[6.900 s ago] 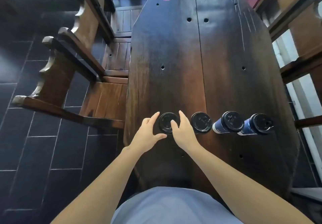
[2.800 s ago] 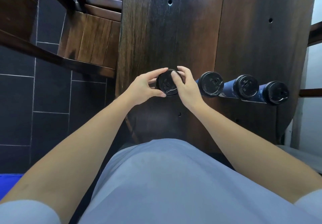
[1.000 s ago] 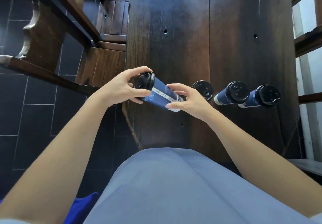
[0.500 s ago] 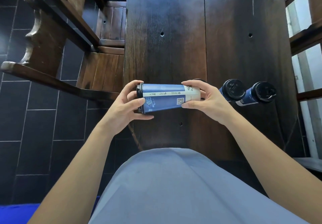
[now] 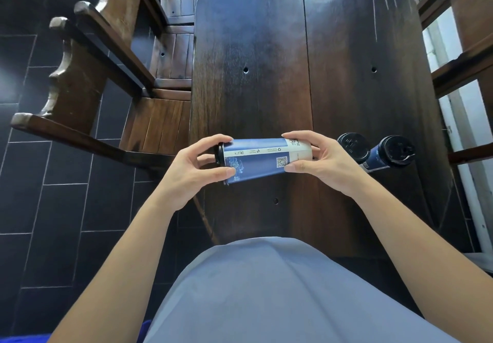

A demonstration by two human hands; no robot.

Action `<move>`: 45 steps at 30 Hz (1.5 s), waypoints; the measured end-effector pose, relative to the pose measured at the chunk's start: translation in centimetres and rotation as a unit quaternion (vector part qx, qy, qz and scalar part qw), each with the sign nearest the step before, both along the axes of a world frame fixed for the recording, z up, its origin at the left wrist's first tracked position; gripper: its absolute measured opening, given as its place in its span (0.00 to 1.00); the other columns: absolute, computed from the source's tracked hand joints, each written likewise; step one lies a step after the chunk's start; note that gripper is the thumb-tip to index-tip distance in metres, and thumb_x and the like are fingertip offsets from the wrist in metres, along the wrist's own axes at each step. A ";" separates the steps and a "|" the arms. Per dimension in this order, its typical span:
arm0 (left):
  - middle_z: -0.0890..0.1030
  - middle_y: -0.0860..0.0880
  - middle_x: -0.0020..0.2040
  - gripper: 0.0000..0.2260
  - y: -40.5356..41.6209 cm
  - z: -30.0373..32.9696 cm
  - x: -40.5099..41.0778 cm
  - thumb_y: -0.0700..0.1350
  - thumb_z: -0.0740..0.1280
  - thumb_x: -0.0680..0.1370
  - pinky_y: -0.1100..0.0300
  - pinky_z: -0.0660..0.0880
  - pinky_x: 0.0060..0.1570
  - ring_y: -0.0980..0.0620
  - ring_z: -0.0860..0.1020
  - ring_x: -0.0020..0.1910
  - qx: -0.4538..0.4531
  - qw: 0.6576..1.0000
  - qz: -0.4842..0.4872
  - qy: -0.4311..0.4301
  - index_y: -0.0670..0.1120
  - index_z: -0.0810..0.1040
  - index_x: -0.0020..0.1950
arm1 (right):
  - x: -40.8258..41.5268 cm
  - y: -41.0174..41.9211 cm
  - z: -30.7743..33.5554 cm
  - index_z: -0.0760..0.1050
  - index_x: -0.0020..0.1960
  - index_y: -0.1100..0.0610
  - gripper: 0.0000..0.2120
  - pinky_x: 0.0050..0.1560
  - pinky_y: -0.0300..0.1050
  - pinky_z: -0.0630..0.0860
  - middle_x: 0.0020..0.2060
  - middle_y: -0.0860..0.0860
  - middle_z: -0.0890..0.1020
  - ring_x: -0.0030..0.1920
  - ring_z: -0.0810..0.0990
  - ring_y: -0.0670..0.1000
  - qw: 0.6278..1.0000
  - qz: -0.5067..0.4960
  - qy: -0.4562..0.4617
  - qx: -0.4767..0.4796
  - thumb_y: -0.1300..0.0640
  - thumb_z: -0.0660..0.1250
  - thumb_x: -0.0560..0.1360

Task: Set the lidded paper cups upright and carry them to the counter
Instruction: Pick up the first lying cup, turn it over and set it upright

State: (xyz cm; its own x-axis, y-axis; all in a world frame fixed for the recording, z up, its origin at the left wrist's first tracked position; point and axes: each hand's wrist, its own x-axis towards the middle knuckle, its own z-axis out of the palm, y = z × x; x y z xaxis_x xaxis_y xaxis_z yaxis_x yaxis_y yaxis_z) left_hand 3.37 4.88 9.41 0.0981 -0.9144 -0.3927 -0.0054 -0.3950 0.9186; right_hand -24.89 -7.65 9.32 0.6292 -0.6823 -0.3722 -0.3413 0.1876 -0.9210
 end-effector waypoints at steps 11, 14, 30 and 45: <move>0.78 0.46 0.67 0.32 -1.7 2.9 -0.2 0.50 0.80 0.67 0.38 0.84 0.51 0.40 0.81 0.65 -0.014 0.997 0.013 0.075 0.61 0.77 0.70 | 0.5 -1.2 2.9 0.72 0.71 0.49 0.30 0.43 0.37 0.82 0.61 0.51 0.81 0.59 0.81 0.50 0.994 -0.066 -0.081 0.026 0.60 0.76 0.71; 0.78 0.46 0.69 0.33 -2.1 3.2 -0.2 0.53 0.80 0.66 0.39 0.85 0.50 0.41 0.81 0.66 0.003 0.996 0.005 0.090 0.64 0.76 0.70 | 0.5 -1.6 3.6 0.74 0.69 0.53 0.27 0.45 0.37 0.81 0.60 0.54 0.81 0.58 0.81 0.51 0.992 -0.075 -0.099 0.003 0.62 0.77 0.72; 0.80 0.56 0.66 0.32 -0.9 3.6 -0.7 0.50 0.80 0.67 0.38 0.83 0.56 0.46 0.79 0.69 -0.034 0.997 0.023 0.071 0.62 0.77 0.69 | -0.1 -0.8 3.2 0.73 0.67 0.55 0.29 0.54 0.51 0.84 0.59 0.51 0.80 0.65 0.78 0.55 0.995 -0.033 -0.088 -0.033 0.60 0.78 0.68; 0.79 0.53 0.65 0.26 -0.5 3.5 -0.5 0.48 0.77 0.72 0.38 0.83 0.55 0.42 0.79 0.67 -0.028 0.996 0.032 0.081 0.61 0.77 0.69 | -0.2 -0.1 2.3 0.73 0.70 0.53 0.32 0.58 0.53 0.83 0.63 0.50 0.77 0.70 0.73 0.54 0.992 -0.036 -0.094 -0.074 0.66 0.78 0.69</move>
State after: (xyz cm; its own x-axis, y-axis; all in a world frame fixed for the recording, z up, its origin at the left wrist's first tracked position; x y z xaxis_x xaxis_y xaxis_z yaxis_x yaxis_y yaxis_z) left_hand 2.86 4.35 12.91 0.0962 -0.9290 -0.3573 0.1689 -0.3385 0.9257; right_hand -25.08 -7.74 11.67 0.6251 -0.7669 -0.1451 -0.1517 0.0630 -0.9864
